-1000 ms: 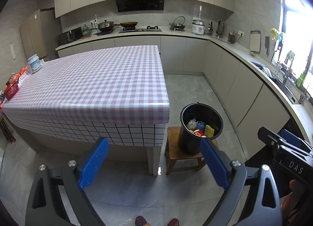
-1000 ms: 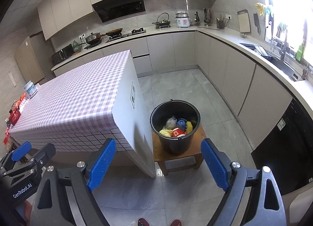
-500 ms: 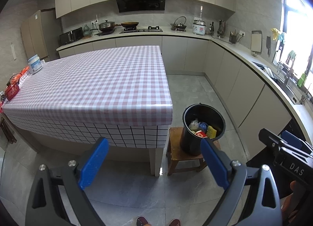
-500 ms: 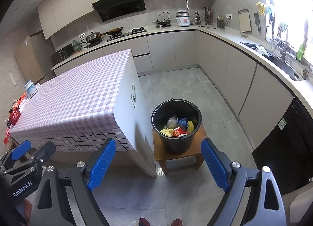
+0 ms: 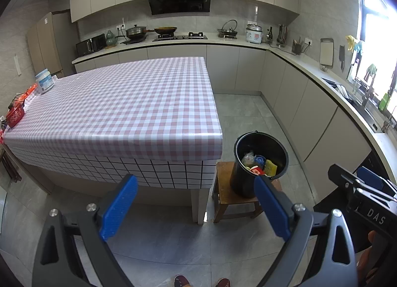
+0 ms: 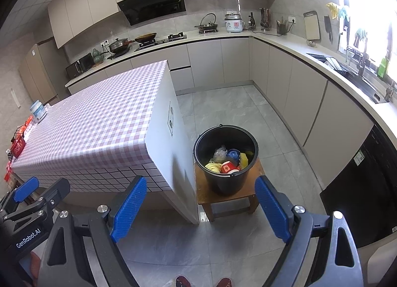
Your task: Collect trash
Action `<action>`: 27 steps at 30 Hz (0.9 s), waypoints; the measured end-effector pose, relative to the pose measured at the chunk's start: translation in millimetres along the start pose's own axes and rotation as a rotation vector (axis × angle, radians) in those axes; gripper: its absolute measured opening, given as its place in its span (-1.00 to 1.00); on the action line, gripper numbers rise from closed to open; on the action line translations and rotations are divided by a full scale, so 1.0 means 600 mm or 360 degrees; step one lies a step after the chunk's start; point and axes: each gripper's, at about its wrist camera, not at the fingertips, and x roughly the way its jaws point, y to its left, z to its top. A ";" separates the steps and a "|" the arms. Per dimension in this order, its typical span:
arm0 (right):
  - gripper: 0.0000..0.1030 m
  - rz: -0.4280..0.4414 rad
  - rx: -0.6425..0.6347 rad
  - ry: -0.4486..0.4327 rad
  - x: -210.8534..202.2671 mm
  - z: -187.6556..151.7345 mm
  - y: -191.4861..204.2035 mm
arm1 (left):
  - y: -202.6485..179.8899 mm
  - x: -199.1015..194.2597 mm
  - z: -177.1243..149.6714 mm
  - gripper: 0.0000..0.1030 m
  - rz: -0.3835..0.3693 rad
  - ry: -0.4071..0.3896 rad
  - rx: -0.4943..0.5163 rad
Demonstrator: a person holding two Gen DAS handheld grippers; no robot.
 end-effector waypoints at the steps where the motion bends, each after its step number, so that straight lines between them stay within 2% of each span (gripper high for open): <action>1: 0.76 0.0001 0.0004 0.0000 0.000 0.000 0.000 | 0.001 0.001 0.001 0.86 0.0001 -0.0001 0.0001; 27: 0.76 0.0010 0.0005 0.0019 0.020 -0.001 0.007 | 0.002 0.012 0.002 0.86 -0.0012 0.0016 0.0004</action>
